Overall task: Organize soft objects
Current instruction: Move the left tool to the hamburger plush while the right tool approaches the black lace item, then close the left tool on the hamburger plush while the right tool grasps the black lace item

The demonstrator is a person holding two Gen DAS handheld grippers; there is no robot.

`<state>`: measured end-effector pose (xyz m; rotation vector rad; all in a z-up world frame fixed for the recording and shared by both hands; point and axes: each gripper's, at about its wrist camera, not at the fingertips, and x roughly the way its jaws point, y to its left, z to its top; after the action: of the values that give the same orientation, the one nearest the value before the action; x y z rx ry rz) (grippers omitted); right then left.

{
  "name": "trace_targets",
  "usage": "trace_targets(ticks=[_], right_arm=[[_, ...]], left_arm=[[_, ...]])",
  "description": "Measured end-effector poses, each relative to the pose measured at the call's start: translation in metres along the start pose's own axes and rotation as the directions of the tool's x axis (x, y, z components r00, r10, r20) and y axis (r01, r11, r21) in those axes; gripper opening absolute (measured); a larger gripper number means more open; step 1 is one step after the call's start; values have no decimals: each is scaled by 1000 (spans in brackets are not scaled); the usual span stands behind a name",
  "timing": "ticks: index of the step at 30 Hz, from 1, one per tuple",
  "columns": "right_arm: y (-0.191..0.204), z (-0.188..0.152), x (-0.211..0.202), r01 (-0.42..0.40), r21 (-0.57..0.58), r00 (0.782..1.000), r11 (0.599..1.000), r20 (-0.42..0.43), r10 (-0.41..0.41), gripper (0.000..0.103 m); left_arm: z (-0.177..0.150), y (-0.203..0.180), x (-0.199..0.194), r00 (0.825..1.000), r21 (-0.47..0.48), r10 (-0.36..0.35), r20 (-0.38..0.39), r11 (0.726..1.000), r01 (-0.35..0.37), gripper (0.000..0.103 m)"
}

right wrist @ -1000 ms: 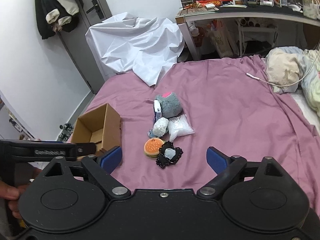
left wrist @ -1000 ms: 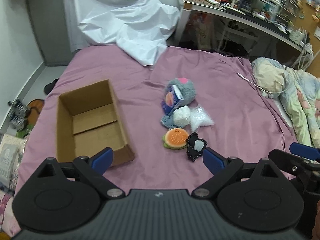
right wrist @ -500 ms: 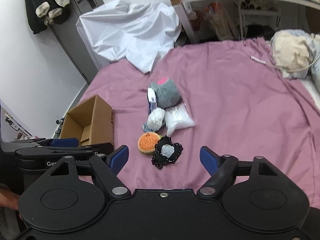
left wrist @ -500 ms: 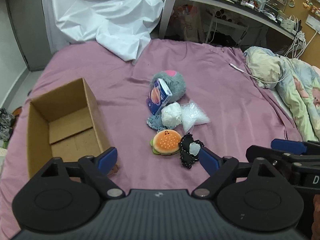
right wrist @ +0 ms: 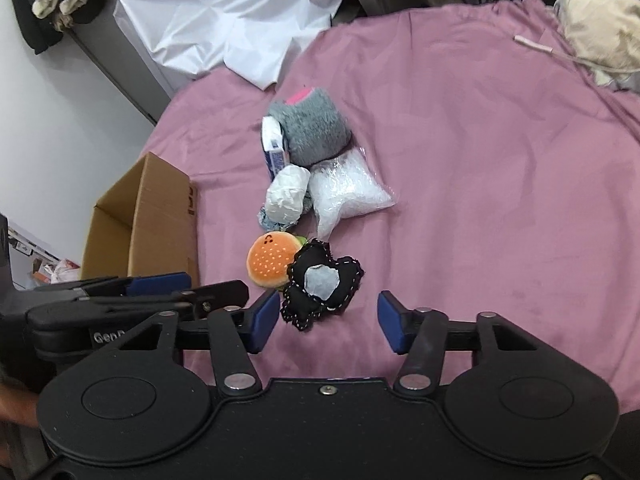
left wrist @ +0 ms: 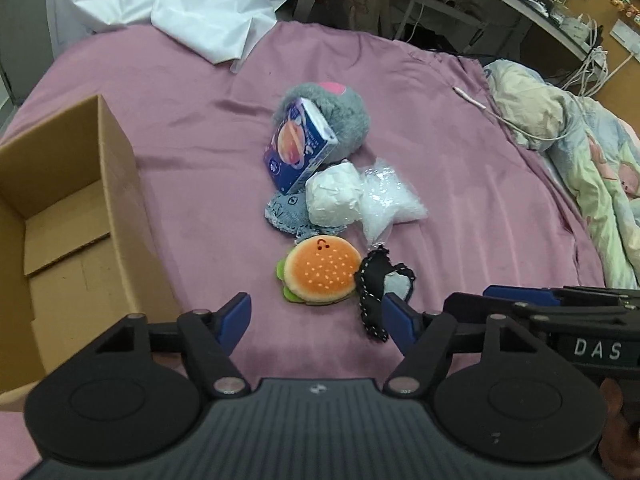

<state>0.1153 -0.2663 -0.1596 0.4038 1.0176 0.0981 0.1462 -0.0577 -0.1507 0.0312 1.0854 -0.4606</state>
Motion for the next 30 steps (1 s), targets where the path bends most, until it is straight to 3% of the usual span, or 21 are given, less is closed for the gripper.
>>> trace_targets(ticks=[14, 24, 28, 30], right_arm=[[-37, 22, 47, -59, 166, 991, 984, -107, 77, 46], [-39, 25, 61, -74, 226, 984, 971, -143, 108, 48], [-32, 26, 59, -60, 222, 987, 973, -134, 92, 48], [-26, 27, 55, -48, 201, 991, 978, -109, 71, 48]], left_arm=[[10, 5, 53, 997, 40, 36, -63, 999, -33, 69], [11, 2, 70, 999, 72, 0, -48, 997, 3, 68], [12, 0, 71, 998, 54, -47, -41, 997, 50, 43], [11, 1, 69, 998, 38, -56, -35, 998, 57, 38]])
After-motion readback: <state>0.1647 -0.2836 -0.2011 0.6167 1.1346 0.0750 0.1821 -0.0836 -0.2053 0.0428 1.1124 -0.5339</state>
